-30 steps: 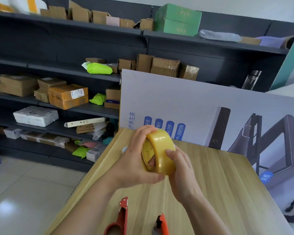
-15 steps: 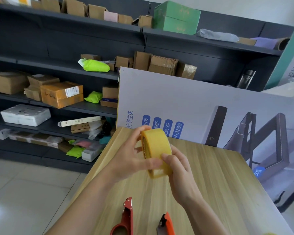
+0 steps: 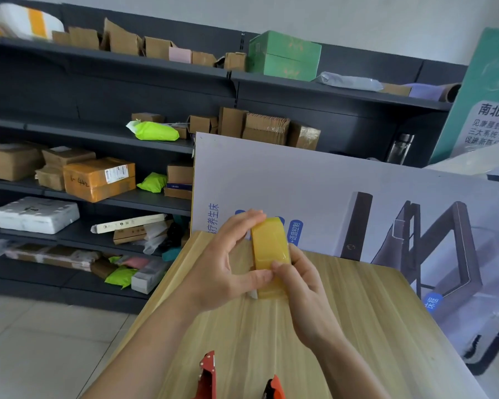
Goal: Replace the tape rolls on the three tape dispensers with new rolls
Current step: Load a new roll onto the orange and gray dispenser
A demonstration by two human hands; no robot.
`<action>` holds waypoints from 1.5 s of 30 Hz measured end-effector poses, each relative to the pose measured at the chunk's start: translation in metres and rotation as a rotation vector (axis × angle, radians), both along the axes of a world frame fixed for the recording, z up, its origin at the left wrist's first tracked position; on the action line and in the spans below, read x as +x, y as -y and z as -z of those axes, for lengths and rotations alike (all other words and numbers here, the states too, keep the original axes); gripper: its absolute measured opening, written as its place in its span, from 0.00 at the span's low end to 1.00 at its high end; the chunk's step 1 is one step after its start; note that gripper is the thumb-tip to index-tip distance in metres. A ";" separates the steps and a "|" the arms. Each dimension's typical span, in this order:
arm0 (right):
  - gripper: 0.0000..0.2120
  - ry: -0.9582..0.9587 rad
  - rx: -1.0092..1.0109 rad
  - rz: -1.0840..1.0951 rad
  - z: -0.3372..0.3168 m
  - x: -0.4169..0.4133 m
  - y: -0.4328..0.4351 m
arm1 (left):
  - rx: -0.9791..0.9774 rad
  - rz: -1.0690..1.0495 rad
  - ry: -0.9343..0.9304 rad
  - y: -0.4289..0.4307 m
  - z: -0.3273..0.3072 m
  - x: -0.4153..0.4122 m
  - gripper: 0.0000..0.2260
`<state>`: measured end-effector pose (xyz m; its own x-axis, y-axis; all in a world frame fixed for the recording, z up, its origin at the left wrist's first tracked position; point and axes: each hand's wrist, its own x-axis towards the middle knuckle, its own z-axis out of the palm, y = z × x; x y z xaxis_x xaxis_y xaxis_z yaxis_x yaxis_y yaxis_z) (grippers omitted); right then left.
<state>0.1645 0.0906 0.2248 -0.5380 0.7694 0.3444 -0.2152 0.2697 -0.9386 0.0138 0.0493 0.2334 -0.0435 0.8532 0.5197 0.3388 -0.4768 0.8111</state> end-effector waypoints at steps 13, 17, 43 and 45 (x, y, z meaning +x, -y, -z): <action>0.17 -0.019 0.074 0.054 0.001 0.003 -0.007 | 0.124 -0.135 -0.183 -0.002 -0.007 0.000 0.27; 0.21 0.007 0.118 0.082 0.005 -0.002 -0.008 | 0.056 -0.064 -0.033 -0.002 -0.009 -0.009 0.17; 0.05 0.200 0.079 0.129 0.017 -0.002 -0.027 | -0.101 -0.369 0.261 -0.022 0.000 0.012 0.07; 0.09 0.192 0.007 0.083 0.017 0.003 -0.029 | -0.112 -0.249 0.271 -0.021 0.001 0.006 0.14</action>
